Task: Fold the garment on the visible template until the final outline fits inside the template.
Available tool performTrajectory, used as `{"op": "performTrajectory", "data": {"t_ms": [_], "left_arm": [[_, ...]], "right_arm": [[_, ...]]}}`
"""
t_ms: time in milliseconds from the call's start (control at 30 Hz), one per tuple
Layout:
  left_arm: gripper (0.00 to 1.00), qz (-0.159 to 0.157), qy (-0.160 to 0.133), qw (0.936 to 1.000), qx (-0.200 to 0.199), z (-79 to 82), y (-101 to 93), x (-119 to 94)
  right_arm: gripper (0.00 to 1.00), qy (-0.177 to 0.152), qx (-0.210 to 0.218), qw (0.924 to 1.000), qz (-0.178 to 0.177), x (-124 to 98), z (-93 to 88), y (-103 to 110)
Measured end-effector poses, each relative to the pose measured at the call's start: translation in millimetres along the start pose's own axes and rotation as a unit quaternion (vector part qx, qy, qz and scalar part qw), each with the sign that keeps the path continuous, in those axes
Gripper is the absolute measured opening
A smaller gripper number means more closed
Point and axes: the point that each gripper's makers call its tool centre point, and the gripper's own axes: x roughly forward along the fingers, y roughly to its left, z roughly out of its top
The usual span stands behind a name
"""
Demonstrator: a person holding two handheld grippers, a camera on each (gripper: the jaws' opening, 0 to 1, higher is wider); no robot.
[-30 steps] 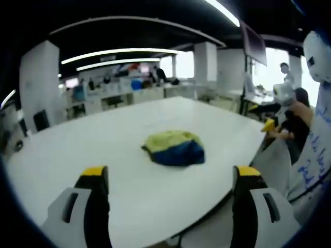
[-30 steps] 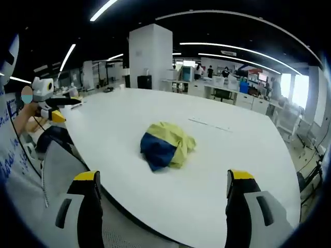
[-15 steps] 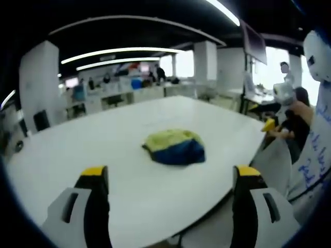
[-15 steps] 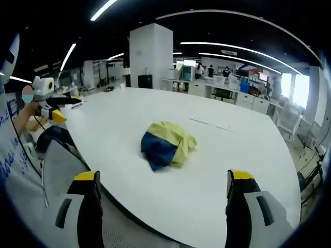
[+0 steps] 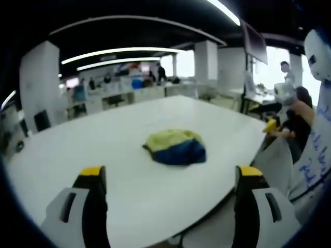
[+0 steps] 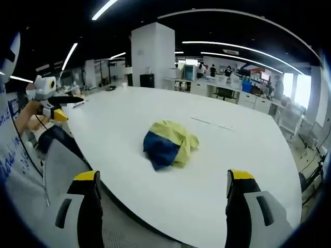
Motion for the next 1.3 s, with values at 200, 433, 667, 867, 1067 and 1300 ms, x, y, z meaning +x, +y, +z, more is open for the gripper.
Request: {"op": "performTrajectory", "data": {"t_ms": [200, 433, 667, 867, 1067, 1300], "left_arm": [[1.0, 0.001, -0.002, 1.0, 0.001, 1.2, -1.1, -1], [1.0, 0.004, 0.002, 1.0, -0.003, -2.3, -0.9, -3], [1.0, 0.008, -0.001, 1.0, -0.006, -1.7, 2.3, -6], [1.0, 0.005, -0.001, 1.0, -0.006, 0.1, 4.5, -8], [1.0, 0.0, -0.015, 0.9999, 0.001, 7.8, 7.1, -8], [0.99, -0.006, -0.014, 0.9999, 0.004, 6.2, 13.0, -11]], "right_arm": [[1.0, 0.0, 0.002, 1.0, -0.001, -1, -1.2, 0], [1.0, 0.004, 0.002, 1.0, 0.0, 1, -2.5, 0], [1.0, 0.004, 0.001, 1.0, 0.003, 6, -1.1, 2], [1.0, 0.003, -0.006, 0.9999, 0.011, 11, 3.2, 9], [1.0, 0.0, -0.021, 0.9996, 0.021, 20, 12.2, 17], [1.0, 0.001, -0.038, 0.9989, 0.027, 31, 21.1, 27]]}}
